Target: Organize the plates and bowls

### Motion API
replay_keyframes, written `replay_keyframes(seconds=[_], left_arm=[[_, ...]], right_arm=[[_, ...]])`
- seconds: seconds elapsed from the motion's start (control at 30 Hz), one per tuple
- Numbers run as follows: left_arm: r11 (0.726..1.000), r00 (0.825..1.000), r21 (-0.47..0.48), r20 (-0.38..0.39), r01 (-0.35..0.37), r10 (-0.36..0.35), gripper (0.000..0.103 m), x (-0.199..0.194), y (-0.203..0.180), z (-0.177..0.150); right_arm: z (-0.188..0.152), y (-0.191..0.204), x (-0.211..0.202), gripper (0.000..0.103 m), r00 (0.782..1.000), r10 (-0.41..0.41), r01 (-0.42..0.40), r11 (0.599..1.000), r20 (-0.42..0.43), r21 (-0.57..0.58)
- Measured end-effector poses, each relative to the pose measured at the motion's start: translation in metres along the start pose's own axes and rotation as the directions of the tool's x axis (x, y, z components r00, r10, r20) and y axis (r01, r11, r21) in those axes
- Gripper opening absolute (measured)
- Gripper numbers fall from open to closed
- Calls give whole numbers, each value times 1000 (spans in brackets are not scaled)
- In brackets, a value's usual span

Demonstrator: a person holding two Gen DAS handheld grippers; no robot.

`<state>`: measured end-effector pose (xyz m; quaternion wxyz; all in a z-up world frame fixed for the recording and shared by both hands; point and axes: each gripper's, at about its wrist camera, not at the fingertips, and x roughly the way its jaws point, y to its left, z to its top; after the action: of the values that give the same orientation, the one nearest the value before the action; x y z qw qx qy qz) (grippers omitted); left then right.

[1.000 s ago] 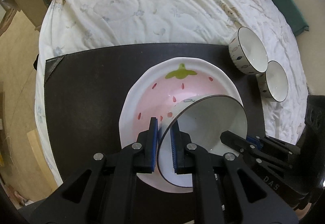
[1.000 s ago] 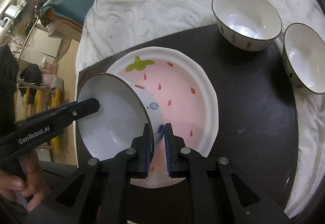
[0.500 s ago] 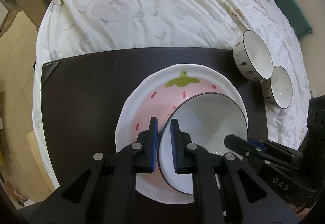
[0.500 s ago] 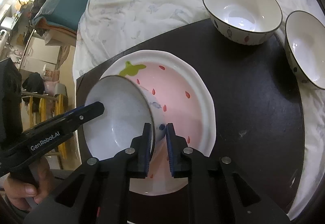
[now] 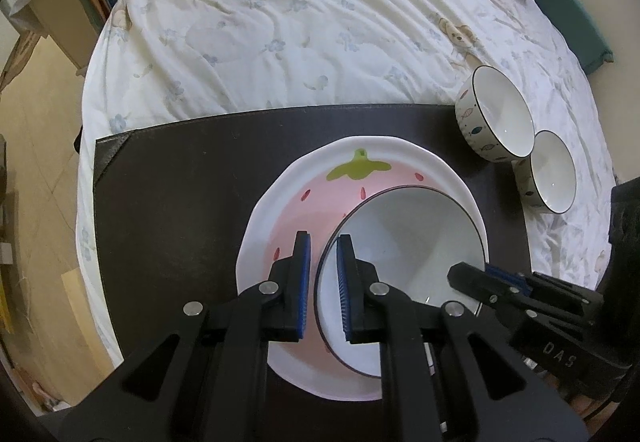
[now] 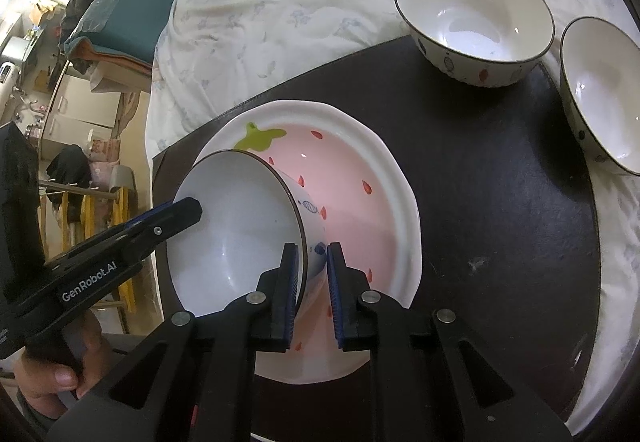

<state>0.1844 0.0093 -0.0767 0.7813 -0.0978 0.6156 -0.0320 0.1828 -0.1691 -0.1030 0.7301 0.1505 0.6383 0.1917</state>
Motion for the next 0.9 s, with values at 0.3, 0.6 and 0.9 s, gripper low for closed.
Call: replay_keyframes(seconds=[0.3,0.6,0.9], left_arm=[[996,991,54,120,-72,65,53,-24,-7,-10],[991,977,122,209,-53,27,72,-49,-19,-22],[995,983,96,180,6,-23,85,-68,-29,-23]], right_arm=[[0,2,-13,18,999,-21,22,1000,43,-16],[-4,-1,-33,18,996,-20,23,999,85,-32],[-6,-15,-68,18,982,28,-24,999,187,-21]])
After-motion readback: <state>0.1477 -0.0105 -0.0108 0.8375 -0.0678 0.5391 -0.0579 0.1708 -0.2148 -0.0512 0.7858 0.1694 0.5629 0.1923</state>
